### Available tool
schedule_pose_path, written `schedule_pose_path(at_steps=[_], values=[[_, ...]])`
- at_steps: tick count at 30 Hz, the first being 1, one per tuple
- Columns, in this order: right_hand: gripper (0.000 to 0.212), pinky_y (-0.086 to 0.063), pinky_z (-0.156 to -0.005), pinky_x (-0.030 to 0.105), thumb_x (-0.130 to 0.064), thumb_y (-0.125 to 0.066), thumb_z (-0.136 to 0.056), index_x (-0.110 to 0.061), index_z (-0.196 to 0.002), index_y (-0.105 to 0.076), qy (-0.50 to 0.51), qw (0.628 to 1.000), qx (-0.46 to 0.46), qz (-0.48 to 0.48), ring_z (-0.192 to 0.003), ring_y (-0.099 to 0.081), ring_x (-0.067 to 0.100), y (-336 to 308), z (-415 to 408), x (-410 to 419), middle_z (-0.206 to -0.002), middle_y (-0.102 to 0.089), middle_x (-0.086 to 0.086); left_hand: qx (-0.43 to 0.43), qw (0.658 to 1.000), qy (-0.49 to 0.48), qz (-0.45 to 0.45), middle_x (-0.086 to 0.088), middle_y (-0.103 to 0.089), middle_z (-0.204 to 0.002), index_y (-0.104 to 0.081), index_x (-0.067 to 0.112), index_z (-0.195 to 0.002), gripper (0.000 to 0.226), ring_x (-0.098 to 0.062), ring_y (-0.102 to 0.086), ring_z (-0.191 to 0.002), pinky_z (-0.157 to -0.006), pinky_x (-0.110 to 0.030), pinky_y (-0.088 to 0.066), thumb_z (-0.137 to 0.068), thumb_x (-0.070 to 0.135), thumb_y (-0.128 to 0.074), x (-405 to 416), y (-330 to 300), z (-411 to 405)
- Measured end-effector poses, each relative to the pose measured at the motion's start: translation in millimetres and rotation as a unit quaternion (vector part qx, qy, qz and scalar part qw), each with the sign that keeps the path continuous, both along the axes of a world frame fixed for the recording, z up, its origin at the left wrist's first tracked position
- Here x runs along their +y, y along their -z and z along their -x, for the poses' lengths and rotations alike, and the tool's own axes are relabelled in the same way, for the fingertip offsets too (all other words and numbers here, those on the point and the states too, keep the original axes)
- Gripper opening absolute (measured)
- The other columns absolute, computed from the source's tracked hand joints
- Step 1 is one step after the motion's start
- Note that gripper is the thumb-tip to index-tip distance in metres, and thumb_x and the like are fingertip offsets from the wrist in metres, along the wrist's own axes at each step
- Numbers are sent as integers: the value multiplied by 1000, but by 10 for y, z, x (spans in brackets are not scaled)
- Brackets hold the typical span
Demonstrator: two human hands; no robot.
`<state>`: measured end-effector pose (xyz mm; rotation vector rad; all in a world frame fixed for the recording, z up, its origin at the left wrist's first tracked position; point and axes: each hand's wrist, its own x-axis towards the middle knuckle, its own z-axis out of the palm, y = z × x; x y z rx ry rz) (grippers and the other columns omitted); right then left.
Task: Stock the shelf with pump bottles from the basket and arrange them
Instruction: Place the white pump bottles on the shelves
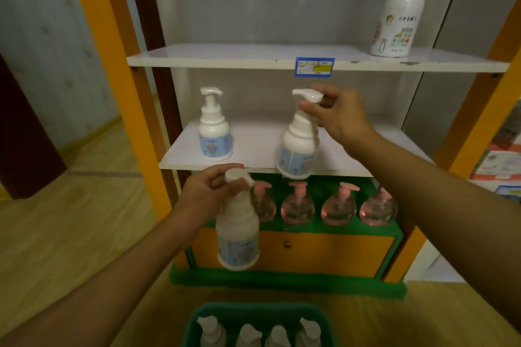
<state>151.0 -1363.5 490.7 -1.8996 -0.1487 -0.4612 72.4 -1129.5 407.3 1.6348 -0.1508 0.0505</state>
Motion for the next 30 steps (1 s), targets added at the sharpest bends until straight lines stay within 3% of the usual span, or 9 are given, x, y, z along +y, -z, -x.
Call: schedule_pose_path(at_steps=[3, 6, 9, 15, 19, 23, 25, 28, 30], values=[[43, -52, -94, 43, -23, -74, -78, -20, -119, -61, 12, 1000, 13, -24, -100, -64, 15, -5, -252, 126, -111, -68, 0, 3, 1000, -8, 12, -1, -72, -107, -67, 27, -99, 37, -17, -66, -101, -84, -33, -53, -63, 32, -67, 138, 59, -9], [42, -48, -98, 41, -19, -72, -80, -19, -121, -60, 9, 1000, 18, 2, -105, -61, 17, 4, -424, 267, -117, -65, 2, 6, 1000, -17, 4, 2, -73, -101, -68, 28, -97, 25, -13, -68, -96, -77, -26, -55, -73, 21, -68, 252, 156, -36], [46, -46, -101, 40, -19, -72, -80, -18, -123, -59, 17, 999, 23, 15, -108, -60, 18, 29, -564, 385, -121, -64, 3, 14, 1000, -24, -8, 2, -74, -99, -67, 24, -103, 27, -11, -69, -93, -69, -20, -56, -79, 12, -66, 336, 243, -71], [44, -51, -96, 39, -23, -78, -73, -19, -115, -64, 28, 999, 21, 19, -101, -63, 18, 61, -759, 646, -111, -68, 3, 30, 999, -30, 3, 6, -75, -99, -68, 26, -103, 36, -8, -69, -93, -76, -24, -55, -68, 19, -69, 406, 338, -113], [50, -53, -93, 38, -29, -82, -68, -19, -113, -64, 50, 998, 24, 0, -98, -64, 19, 44, -908, 805, -110, -69, 3, 29, 999, -31, 10, 6, -74, -99, -67, 21, -107, 33, -7, -69, -92, -71, -20, -57, -76, 8, -67, 430, 365, -154], [52, -53, -90, 33, -36, -82, -67, -22, -113, -63, 57, 998, -5, 34, -98, -64, 15, 105, -982, 927, -109, -69, -1, 25, 999, -29, 18, -1, -68, -115, -67, 18, -105, 32, -3, -68, -91, -68, -13, -55, -78, 1, -65, 465, 406, -191], [59, -51, -91, 34, -38, -81, -67, -22, -119, -58, 45, 998, -10, 41, -102, -62, 16, 148, -972, 941, -113, -66, 0, 22, 999, -28, 15, -4, -64, -122, -66, 14, -108, 34, -3, -67, -94, -70, -13, -55, -78, -1, -65, 475, 429, -200], [87, -50, -94, 42, -45, -83, -59, -22, -132, -43, -5, 996, 45, 76, -111, -58, 21, 321, -909, 849, -126, -59, 4, 21, 999, -27, 20, -6, -65, -122, -65, 10, -111, 36, -4, -69, -92, -70, -14, -55, -78, -2, -65, 491, 438, -216], [85, -50, -95, 45, -43, -85, -59, -20, -130, -46, -32, 989, 87, 112, -112, -59, 23, 499, -865, 761, -127, -60, 4, 19, 999, -24, 19, -3, -70, -112, -64, 10, -113, 37, -3, -70, -86, -67, -14, -55, -79, -2, -64, 488, 424, -219]])
